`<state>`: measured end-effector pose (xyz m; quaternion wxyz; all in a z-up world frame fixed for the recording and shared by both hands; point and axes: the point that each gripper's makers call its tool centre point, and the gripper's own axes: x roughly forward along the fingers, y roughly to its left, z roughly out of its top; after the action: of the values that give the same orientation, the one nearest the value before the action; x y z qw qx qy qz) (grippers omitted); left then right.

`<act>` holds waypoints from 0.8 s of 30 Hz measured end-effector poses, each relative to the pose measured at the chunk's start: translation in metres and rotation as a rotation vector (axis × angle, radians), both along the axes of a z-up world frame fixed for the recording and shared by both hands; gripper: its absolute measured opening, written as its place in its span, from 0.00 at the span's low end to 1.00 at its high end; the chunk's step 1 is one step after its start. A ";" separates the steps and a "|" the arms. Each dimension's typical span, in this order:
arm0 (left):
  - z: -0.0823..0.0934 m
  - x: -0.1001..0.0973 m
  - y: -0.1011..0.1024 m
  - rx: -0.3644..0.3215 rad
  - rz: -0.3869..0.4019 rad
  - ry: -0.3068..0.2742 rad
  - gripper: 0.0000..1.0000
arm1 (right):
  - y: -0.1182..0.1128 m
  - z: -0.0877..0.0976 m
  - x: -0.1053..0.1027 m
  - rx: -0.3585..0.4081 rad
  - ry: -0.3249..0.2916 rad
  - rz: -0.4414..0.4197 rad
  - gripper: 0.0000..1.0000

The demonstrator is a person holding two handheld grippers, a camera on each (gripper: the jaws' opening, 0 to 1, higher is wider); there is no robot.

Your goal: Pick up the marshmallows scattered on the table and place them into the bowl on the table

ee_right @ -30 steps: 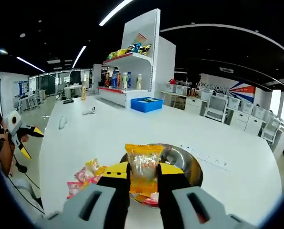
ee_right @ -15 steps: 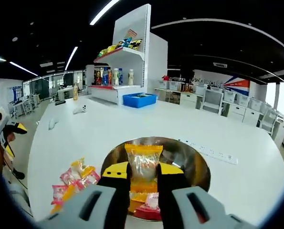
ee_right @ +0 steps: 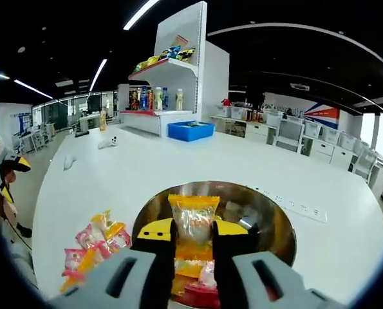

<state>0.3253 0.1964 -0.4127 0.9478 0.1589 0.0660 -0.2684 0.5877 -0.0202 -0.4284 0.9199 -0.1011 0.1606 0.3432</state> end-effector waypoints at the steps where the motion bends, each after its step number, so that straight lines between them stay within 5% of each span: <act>1: 0.000 0.000 0.000 -0.001 0.000 0.000 0.57 | 0.000 -0.001 -0.001 -0.006 -0.001 -0.001 0.23; 13: 0.000 0.000 0.003 -0.003 0.007 -0.002 0.57 | 0.001 0.003 -0.006 -0.005 -0.007 0.004 0.30; 24: -0.002 0.000 0.004 -0.008 0.010 0.002 0.57 | -0.003 0.032 -0.017 0.018 -0.068 0.006 0.29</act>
<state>0.3254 0.2003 -0.4147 0.9496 0.1545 0.0668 -0.2643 0.5706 -0.0234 -0.3960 0.9246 -0.1051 0.1260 0.3437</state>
